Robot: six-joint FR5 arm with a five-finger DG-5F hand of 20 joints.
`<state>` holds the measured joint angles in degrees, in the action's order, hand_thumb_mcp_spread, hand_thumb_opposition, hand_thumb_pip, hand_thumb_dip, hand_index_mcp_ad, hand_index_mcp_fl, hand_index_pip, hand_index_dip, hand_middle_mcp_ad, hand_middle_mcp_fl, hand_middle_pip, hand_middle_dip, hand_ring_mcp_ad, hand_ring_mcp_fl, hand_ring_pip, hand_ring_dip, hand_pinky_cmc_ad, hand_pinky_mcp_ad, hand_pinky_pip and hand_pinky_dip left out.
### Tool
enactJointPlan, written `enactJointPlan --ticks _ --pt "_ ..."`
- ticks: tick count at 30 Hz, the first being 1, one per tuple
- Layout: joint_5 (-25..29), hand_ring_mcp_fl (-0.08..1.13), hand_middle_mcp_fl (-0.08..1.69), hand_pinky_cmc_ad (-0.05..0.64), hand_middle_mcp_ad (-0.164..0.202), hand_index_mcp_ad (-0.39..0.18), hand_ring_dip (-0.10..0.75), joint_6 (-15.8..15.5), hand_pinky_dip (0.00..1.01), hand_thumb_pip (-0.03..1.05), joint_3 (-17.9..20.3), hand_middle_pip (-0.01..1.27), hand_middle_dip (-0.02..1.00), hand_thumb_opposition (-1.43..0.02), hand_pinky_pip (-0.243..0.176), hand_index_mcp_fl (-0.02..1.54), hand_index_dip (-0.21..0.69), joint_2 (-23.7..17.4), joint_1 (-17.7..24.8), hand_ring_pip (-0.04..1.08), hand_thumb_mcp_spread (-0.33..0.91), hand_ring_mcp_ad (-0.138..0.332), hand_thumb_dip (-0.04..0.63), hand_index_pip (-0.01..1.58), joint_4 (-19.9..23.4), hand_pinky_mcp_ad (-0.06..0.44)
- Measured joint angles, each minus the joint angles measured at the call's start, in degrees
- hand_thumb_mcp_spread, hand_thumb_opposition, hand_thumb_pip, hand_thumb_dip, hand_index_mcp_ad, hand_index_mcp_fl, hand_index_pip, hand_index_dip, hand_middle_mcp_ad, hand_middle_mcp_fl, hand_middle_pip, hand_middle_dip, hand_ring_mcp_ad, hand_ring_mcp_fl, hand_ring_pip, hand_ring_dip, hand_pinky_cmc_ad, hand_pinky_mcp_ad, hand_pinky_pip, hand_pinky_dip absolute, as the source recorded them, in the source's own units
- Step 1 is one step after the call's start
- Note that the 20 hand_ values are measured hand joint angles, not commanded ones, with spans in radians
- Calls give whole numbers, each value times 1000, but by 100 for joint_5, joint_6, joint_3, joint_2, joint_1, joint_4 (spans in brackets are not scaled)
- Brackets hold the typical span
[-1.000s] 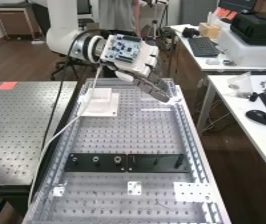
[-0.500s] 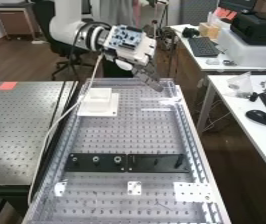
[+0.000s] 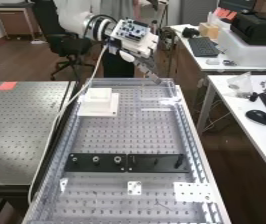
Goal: Grab the chopstick and place it in the clear container
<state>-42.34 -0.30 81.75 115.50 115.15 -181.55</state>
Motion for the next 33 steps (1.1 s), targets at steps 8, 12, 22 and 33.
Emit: enactJointPlan --ticks 8,12,22,33 --pt "30 960 1361 490 12 -91 422 108 154 445 -728 192 682 -1136 129 1501 478 434 173 94 864 37 323 154 -742 298" --pt "-1 960 1360 490 12 -93 422 151 154 445 -1058 192 682 -1136 129 1504 478 651 222 94 864 35 323 154 -1042 298" --pt "187 960 1360 490 12 -91 422 340 154 445 -1829 192 682 -1136 129 1504 478 1265 211 96 864 37 323 152 -1660 298" --pt "448 986 1360 490 12 -94 422 382 154 452 -1578 192 682 -1136 129 1504 478 1065 135 96 864 35 319 155 -1566 295"
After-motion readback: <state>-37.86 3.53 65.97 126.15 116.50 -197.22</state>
